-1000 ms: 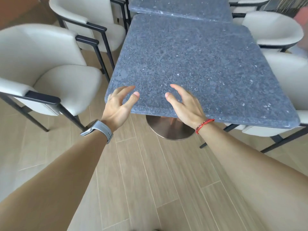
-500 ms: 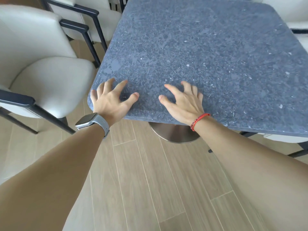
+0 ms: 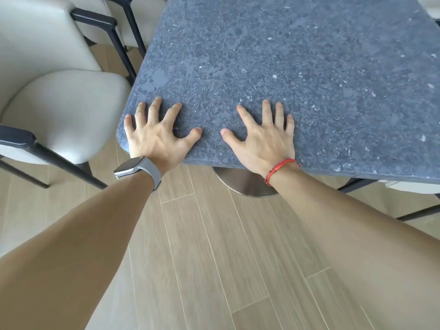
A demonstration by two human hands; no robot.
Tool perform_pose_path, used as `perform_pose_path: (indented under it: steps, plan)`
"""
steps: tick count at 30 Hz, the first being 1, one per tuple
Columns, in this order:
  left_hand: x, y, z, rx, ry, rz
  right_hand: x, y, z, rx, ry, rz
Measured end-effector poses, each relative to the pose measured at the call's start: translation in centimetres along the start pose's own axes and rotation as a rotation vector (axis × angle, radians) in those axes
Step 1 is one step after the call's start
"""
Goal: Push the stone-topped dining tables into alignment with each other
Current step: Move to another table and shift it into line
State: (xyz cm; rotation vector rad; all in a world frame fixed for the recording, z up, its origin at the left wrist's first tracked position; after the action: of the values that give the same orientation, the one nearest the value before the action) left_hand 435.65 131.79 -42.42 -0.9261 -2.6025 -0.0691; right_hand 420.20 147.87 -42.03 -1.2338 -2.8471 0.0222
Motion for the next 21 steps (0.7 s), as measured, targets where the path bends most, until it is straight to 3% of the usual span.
perform_pose_path:
  steps: [12, 21]
  plan:
    - [-0.21, -0.27, 0.44, 0.116, -0.025, 0.063, -0.72, 0.85, 0.32, 0.12, 0.032, 0.079]
    - [-0.07, -0.41, 0.34, 0.098, -0.031, 0.084, -0.82, 0.85, 0.09, 0.114, 0.028, 0.092]
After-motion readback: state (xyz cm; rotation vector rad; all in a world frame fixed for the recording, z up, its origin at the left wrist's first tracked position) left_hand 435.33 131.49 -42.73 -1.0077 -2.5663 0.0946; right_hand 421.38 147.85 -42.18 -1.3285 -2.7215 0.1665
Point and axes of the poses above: each hand's wrist, its own y-axis away from the middle knuckle, its own z-axis out of the palm, x = y × z, the point moved 6 cm from there along -y, towards the middle knuckle, and after that the axes turned 10 degrees about y, right-handed, at the moved point
